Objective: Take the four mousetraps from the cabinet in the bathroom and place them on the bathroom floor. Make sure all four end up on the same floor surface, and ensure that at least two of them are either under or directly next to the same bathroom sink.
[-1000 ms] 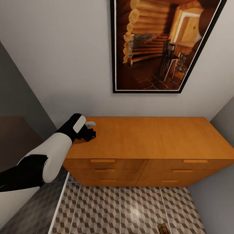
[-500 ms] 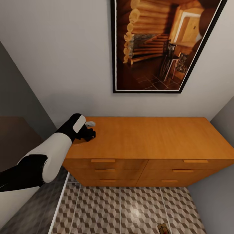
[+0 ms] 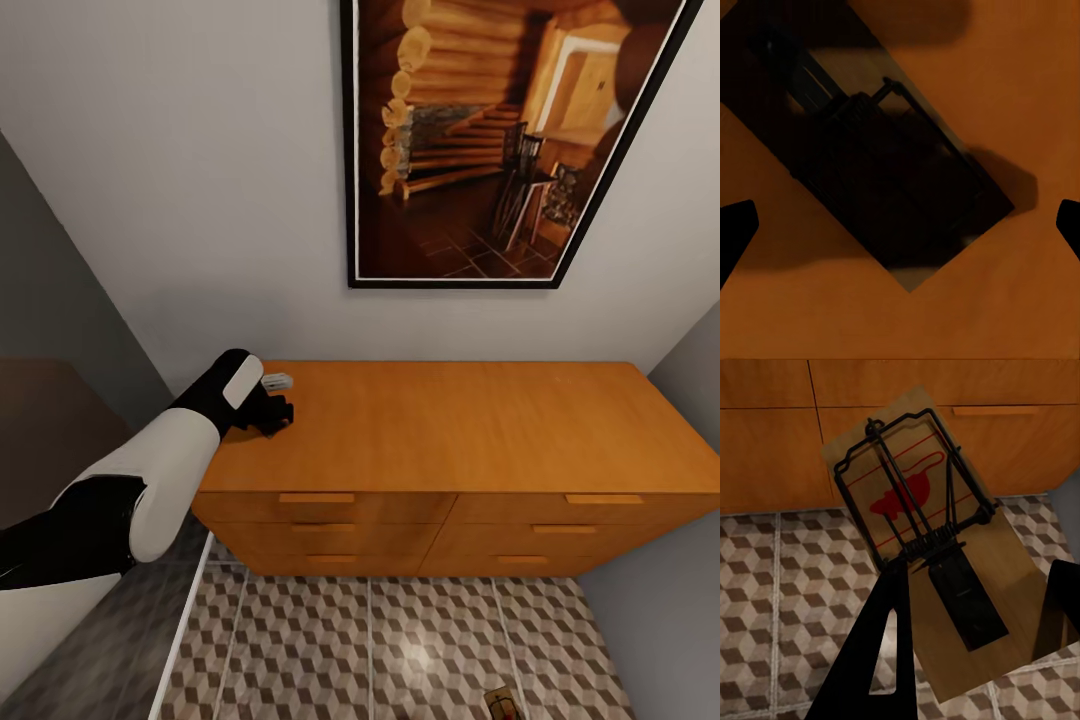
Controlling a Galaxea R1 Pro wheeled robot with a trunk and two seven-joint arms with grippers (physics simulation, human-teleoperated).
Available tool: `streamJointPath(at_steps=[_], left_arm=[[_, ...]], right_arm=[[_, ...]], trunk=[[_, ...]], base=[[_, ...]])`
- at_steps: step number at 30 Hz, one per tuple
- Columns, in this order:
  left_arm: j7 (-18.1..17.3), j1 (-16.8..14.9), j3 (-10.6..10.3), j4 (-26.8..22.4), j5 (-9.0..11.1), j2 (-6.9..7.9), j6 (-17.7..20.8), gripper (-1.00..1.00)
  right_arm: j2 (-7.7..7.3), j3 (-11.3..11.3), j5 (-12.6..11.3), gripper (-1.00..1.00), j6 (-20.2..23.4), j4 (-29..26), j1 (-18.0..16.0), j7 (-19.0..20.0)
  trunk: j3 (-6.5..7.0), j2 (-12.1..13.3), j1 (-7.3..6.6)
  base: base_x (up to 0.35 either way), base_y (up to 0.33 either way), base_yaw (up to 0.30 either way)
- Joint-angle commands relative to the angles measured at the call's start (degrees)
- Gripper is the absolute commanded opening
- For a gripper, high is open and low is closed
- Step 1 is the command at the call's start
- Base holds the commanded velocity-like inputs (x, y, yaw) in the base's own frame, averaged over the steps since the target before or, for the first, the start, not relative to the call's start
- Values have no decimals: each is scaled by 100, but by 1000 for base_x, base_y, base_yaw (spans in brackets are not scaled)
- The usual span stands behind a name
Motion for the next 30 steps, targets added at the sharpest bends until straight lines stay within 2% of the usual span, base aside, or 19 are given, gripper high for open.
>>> streamJointPath(at_steps=[1, 15, 30], left_arm=[[53, -2, -1, -5, 55, 0, 12, 100], [53, -4, -1, -5, 56, 1, 5, 100], [53, -2, -8, -5, 56, -5, 5, 100]], right_arm=[[1, 50, -28, -100, -13, 2, -3, -35], [5, 50, -28, -100, -13, -1, -3, -35], [23, 50, -28, -100, -13, -1, -3, -35]], trunk=[[-9, -10, 3], [-12, -10, 3], [-57, -10, 3]], base=[[1, 0, 0], [0, 0, 15], [0, 0, 248]])
